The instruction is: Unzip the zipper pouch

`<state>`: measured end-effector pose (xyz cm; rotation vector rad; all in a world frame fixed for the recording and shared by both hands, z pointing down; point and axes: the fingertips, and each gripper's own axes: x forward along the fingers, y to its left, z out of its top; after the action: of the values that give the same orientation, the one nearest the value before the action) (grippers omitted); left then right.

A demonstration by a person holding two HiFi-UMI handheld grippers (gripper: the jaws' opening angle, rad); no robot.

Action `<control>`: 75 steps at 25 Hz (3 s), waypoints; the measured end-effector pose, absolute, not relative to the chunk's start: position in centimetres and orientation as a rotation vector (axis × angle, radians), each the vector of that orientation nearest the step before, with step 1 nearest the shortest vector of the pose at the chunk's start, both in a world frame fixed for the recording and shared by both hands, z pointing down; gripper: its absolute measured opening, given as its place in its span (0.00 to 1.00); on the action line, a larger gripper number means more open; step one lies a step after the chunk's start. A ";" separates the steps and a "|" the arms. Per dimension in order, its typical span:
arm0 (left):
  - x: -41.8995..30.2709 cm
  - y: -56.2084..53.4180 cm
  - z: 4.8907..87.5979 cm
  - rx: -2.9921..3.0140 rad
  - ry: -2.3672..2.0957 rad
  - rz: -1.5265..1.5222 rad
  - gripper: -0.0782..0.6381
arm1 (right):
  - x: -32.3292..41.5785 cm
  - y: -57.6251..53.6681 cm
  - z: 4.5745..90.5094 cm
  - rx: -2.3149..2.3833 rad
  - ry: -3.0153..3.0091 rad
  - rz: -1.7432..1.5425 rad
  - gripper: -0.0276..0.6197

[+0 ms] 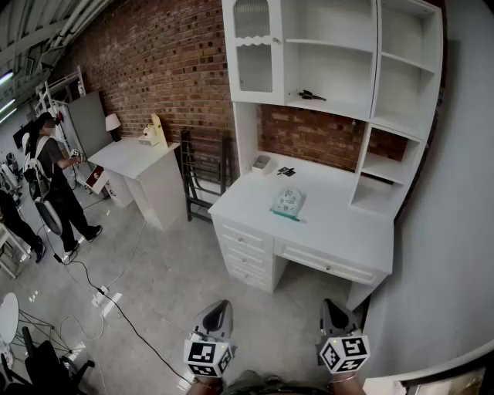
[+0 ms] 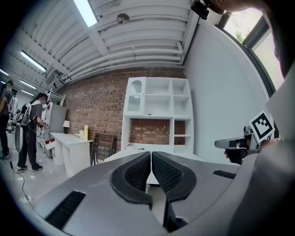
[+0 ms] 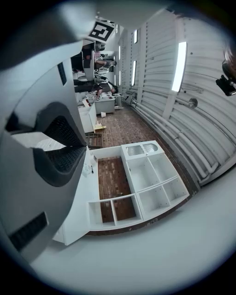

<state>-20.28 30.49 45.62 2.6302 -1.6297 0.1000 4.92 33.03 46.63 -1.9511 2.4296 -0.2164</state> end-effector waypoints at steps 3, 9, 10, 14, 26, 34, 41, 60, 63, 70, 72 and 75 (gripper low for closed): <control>-19.6 31.0 46.3 2.611 -1.582 0.085 0.12 | 5.2 33.5 46.8 -1.947 2.430 -0.222 0.05; -19.4 32.2 47.1 2.615 -1.573 0.129 0.12 | 5.6 34.2 47.2 -1.949 2.433 -0.229 0.05; -19.3 32.2 47.2 2.613 -1.576 0.128 0.12 | 5.8 34.2 47.3 -1.952 2.433 -0.231 0.05; -18.7 32.5 47.4 2.609 -1.576 0.125 0.12 | 6.5 34.4 47.7 -1.959 2.437 -0.238 0.05; -17.8 32.6 47.1 2.618 -1.566 0.083 0.12 | 7.5 34.1 47.3 -1.984 2.392 -0.212 0.05; -17.5 32.2 47.5 2.626 -1.519 0.091 0.12 | 7.4 33.9 47.3 -1.978 2.388 -0.215 0.09; -17.3 32.4 47.8 2.641 -1.468 0.088 0.37 | 6.7 33.8 47.7 -1.967 2.418 -0.232 0.23; -15.2 32.1 48.0 2.674 -1.350 0.095 0.88 | 6.4 32.8 47.6 -1.901 2.476 -0.243 0.58; -14.6 32.1 47.7 2.704 -1.332 0.092 0.90 | 6.0 32.4 47.8 -1.850 2.509 -0.265 0.74; -13.4 32.3 48.0 2.720 -1.328 0.103 0.90 | 5.5 32.7 48.6 -1.800 2.554 -0.266 0.86; -13.5 32.1 48.2 2.715 -1.338 0.120 0.90 | 5.7 32.6 48.6 -1.817 2.551 -0.242 0.86; -13.5 31.9 48.0 2.737 -1.353 0.131 0.90 | 6.2 32.3 48.6 -1.831 2.547 -0.232 0.86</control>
<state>-13.48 31.87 48.03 2.7374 -1.3530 0.1306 6.17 32.27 48.59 -1.8310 2.5469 -0.2324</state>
